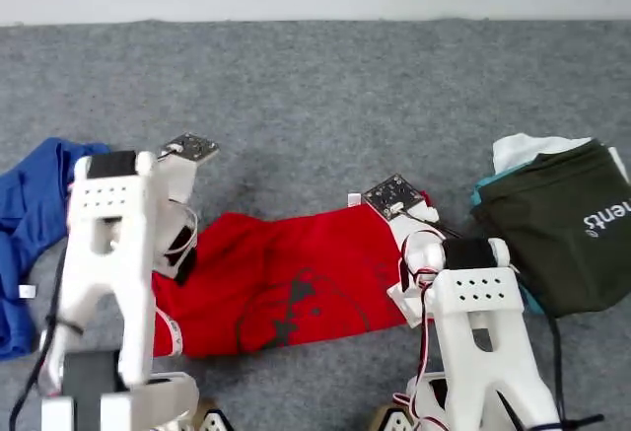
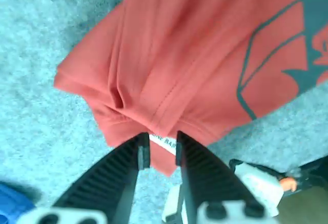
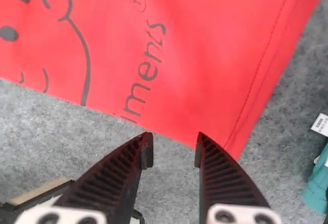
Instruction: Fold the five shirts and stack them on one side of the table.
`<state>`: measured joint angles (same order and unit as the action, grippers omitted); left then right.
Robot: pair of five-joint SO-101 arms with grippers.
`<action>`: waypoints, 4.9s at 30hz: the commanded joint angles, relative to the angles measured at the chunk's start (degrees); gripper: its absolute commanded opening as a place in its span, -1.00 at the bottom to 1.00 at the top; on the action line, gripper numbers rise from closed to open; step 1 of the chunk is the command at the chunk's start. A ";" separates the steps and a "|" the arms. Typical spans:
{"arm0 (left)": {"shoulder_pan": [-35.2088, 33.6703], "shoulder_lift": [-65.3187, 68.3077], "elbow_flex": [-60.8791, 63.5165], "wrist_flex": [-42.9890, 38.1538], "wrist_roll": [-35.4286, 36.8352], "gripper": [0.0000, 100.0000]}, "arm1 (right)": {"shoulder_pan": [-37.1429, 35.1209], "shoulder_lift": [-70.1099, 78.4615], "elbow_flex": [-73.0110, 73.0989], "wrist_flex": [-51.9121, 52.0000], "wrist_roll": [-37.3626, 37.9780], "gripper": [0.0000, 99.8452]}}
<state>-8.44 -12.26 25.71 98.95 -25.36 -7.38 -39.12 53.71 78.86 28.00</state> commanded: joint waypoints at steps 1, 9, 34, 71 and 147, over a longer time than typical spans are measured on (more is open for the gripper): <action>-0.26 -10.02 2.51 1.67 -1.76 -0.80 | -0.66 -1.45 -6.86 2.95 1.23 -0.70; -12.31 -27.16 4.09 1.49 1.85 -0.80 | -8.13 11.12 -35.52 8.13 -9.23 -0.70; -40.18 -16.97 10.95 -0.26 5.10 -0.80 | -39.34 106.59 -144.53 23.78 -21.01 -0.71; -40.09 -16.97 10.95 -0.26 5.10 -0.80 | -38.20 107.74 -135.74 23.25 -20.57 -0.98; -40.09 -16.79 11.03 0.09 5.10 -0.80 | -42.95 71.60 -82.29 8.04 -14.24 -0.82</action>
<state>-48.44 -29.05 36.97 99.12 -20.70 -50.11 34.20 -26.02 84.31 12.79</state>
